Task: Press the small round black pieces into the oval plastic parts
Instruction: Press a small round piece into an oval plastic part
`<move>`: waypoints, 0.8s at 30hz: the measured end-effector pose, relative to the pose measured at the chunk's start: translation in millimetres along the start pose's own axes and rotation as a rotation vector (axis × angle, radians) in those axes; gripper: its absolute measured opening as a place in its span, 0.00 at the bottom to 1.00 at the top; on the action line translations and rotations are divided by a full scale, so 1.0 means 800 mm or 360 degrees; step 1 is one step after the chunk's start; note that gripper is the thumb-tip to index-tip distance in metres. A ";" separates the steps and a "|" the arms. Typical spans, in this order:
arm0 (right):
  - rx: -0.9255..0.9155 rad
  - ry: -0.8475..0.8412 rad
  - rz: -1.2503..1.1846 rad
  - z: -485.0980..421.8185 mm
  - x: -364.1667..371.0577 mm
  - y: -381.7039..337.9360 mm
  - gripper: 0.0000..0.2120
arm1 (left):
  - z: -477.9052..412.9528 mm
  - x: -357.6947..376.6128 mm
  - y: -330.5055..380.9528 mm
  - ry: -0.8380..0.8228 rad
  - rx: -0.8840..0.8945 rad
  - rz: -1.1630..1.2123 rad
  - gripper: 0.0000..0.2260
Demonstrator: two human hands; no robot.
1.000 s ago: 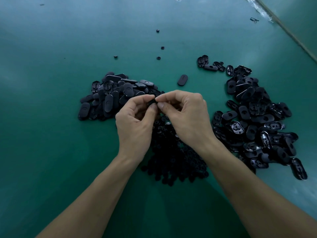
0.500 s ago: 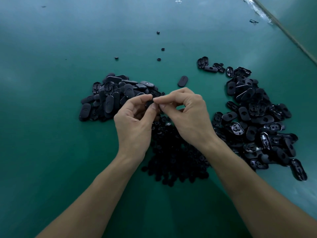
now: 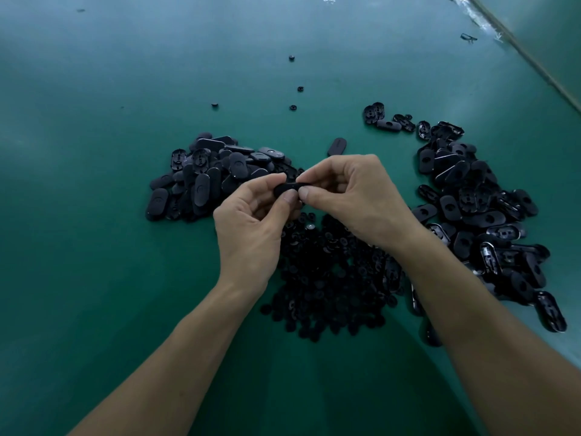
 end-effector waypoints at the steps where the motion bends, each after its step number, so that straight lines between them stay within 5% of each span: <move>1: -0.0004 -0.0001 0.0018 0.000 0.001 0.000 0.04 | 0.000 0.000 0.000 -0.0003 0.0000 0.0003 0.09; 24: 0.0062 -0.0053 0.0023 0.002 -0.005 0.000 0.05 | 0.004 -0.002 0.001 0.0051 0.0001 -0.0090 0.09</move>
Point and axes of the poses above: each hand's wrist, its own z-axis away from the middle knuckle, its own x-axis out of the palm, y = z × x, the point moved 3 cm from there along -z, towards the middle knuckle, and after that the axes turned 6 degrees about -y, right-handed, at the moved point
